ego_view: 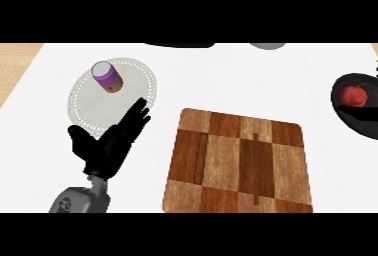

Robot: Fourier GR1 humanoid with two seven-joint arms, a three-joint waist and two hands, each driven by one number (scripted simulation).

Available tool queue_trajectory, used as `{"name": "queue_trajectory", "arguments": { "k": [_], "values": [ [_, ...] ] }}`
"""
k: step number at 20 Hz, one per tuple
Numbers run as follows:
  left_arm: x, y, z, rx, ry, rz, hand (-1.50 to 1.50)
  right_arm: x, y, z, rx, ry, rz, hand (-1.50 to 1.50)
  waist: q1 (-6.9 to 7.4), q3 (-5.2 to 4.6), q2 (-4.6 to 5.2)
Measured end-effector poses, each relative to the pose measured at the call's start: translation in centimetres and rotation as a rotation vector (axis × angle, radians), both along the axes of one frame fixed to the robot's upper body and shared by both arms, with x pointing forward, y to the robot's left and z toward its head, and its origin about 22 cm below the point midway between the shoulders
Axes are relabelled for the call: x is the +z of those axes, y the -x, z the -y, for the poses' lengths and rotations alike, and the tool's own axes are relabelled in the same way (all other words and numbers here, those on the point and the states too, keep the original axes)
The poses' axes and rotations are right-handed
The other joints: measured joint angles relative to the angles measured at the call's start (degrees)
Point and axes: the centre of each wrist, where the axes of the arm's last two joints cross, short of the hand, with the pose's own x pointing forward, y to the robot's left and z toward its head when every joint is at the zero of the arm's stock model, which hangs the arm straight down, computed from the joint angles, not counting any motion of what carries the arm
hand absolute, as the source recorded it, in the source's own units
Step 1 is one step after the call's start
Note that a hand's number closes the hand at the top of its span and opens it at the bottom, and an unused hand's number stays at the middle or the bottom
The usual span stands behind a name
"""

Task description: Pick the bell pepper from the cutting board and place it in the pan

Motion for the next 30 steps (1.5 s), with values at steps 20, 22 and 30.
{"name": "queue_trajectory", "arguments": {
  "k": [20, 22, 30],
  "values": [
    [-0.9, 0.6, -1.4, 0.029, 0.0, -0.009, 0.0, 1.4, 8.1, 8.9, 0.204, -0.391, -0.067, -1.5, -1.79, 0.13, -0.19],
    [-1.0, 0.6, -1.6, 0.037, 0.002, -0.011, 0.0, 1.9, 8.7, 9.6, 0.204, -0.387, -0.073, -1.5, -2.15, 0.11, -0.28],
    [-1.4, 0.9, -2.0, 0.04, 0.0, -0.016, 0.0, 2.5, 10.5, 11.1, 0.205, -0.358, -0.112, -1.5, -2.41, 0.14, -0.56]
  ]
}}
